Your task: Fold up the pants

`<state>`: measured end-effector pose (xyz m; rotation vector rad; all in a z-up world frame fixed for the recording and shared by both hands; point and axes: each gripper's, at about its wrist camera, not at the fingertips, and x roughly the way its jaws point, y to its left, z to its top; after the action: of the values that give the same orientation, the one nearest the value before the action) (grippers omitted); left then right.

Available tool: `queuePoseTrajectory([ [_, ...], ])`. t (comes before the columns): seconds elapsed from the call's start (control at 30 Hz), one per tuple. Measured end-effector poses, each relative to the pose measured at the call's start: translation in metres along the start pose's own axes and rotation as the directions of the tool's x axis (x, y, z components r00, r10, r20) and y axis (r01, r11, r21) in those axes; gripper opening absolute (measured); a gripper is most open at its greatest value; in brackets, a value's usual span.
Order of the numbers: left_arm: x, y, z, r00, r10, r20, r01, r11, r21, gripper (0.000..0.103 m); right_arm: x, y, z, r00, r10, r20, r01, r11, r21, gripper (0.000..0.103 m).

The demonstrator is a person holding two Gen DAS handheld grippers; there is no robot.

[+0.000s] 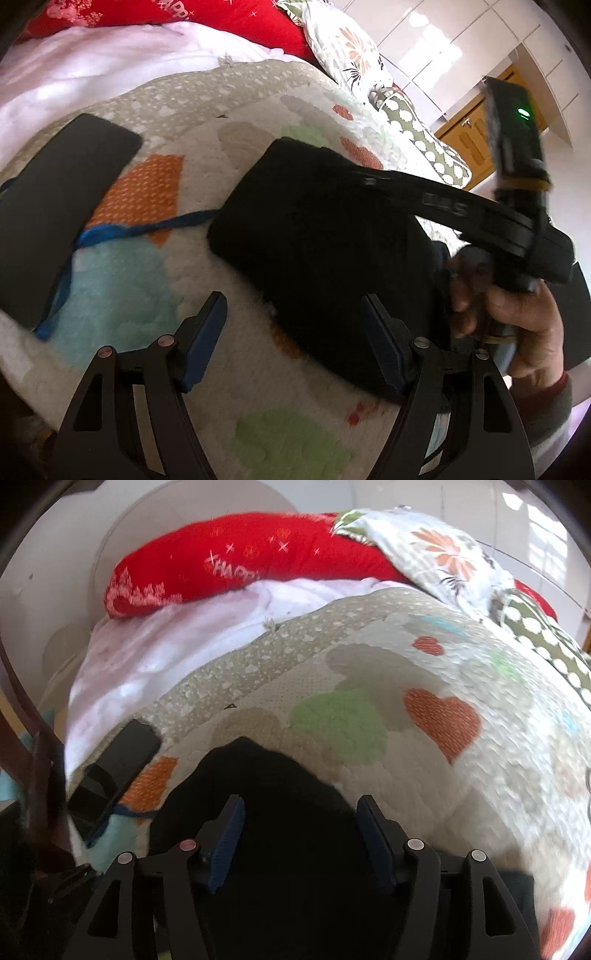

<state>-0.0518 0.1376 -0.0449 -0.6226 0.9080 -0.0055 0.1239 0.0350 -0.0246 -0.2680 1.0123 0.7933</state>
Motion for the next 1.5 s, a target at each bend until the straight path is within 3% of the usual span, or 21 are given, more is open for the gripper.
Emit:
queuePoseTrajectory([
  [0.17, 0.011, 0.0, 0.003, 0.999, -0.042, 0.019, 0.042, 0.999, -0.017, 0.08, 0.025, -0.008, 0.003, 0.996, 0.086, 0.0, -0.086, 0.996, 0.028, 0.06],
  [0.2, 0.011, -0.001, 0.003, 0.998, -0.051, 0.024, 0.052, 0.999, -0.01, 0.075, 0.026, -0.01, 0.002, 0.994, 0.112, 0.008, -0.112, 0.993, 0.045, 0.05],
  [0.23, 0.01, -0.002, 0.002, 0.998, -0.061, 0.027, 0.061, 0.998, -0.004, 0.066, 0.027, -0.013, 0.0, 0.99, 0.14, 0.013, -0.14, 0.988, 0.064, 0.046],
  [0.27, 0.009, -0.004, 0.001, 0.998, -0.065, 0.026, 0.065, 0.998, 0.004, 0.039, 0.024, -0.013, -0.001, 0.989, 0.144, 0.029, -0.146, 0.987, 0.073, 0.042],
  [0.3, 0.008, -0.006, 0.0, 0.998, -0.052, 0.025, 0.052, 0.999, 0.016, 0.024, 0.021, -0.014, -0.002, 0.988, 0.148, 0.042, -0.151, 0.986, 0.076, 0.038],
  [0.47, -0.021, -0.024, -0.005, 0.991, -0.068, 0.119, 0.059, 0.995, 0.078, 0.016, -0.019, -0.023, -0.006, 0.968, 0.206, 0.145, -0.223, 0.968, 0.118, 0.031],
  [0.6, -0.055, -0.074, -0.015, 0.968, -0.092, 0.232, 0.034, 0.969, 0.244, 0.015, -0.077, -0.037, -0.013, 0.935, 0.228, 0.272, -0.27, 0.954, 0.132, 0.031],
  [0.73, -0.067, -0.133, -0.033, 0.945, -0.156, 0.286, 0.017, 0.9, 0.436, 0.015, -0.133, -0.065, -0.032, 0.912, 0.196, 0.36, -0.273, 0.946, 0.176, 0.031],
  [0.83, -0.056, -0.175, -0.054, 0.949, -0.22, 0.224, 0.053, 0.816, 0.576, 0.015, -0.174, -0.101, -0.068, 0.915, 0.091, 0.393, -0.215, 0.934, 0.285, 0.038],
  [0.9, -0.035, -0.199, -0.073, 0.962, -0.228, 0.15, 0.079, 0.76, 0.645, 0.015, -0.193, -0.122, -0.092, 0.922, -0.002, 0.387, -0.15, 0.92, 0.363, 0.062],
  [0.93, -0.024, -0.207, -0.082, 0.968, -0.224, 0.112, 0.094, 0.739, 0.668, 0.015, -0.203, -0.137, -0.111, 0.926, -0.046, 0.375, -0.125, 0.9, 0.417, 0.064],
  [1.07, 0.014, -0.23, -0.122, 0.983, -0.18, -0.034, 0.144, 0.646, 0.75, 0.027, -0.219, -0.17, -0.167, 0.937, -0.064, 0.343, -0.149, 0.815, 0.56, 0.067],
  [1.17, 0.02, -0.231, -0.141, 0.991, -0.128, -0.046, 0.114, 0.599, 0.793, 0.028, -0.215, -0.18, -0.201, 0.945, -0.018, 0.326, -0.201, 0.756, 0.623, 0.074],
  [1.23, 0.014, -0.225, -0.143, 0.99, -0.133, -0.05, 0.12, 0.589, 0.799, 0.031, -0.205, -0.181, -0.218, 0.957, 0.02, 0.29, -0.212, 0.73, 0.65, 0.077],
  [1.3, 0.002, -0.212, -0.136, 0.983, -0.163, -0.086, 0.168, 0.602, 0.781, 0.048, -0.198, -0.181, -0.226, 0.962, 0.03, 0.273, -0.211, 0.719, 0.663, 0.078],
  [1.37, -0.014, -0.197, -0.13, 0.975, -0.209, -0.079, 0.193, 0.612, 0.767, 0.058, -0.194, -0.179, -0.235, 0.953, 0.061, 0.296, -0.252, 0.7, 0.668, 0.078],
  [1.43, -0.025, -0.191, -0.128, 0.974, -0.218, -0.053, 0.179, 0.614, 0.769, 0.06, -0.192, -0.175, -0.236, 0.945, 0.092, 0.315, -0.289, 0.687, 0.667, 0.078],
  [1.5, -0.033, -0.182, -0.122, 0.972, -0.23, -0.038, 0.177, 0.62, 0.764, 0.061, -0.19, -0.17, -0.234, 0.937, 0.095, 0.335, -0.303, 0.698, 0.649, 0.084],
])
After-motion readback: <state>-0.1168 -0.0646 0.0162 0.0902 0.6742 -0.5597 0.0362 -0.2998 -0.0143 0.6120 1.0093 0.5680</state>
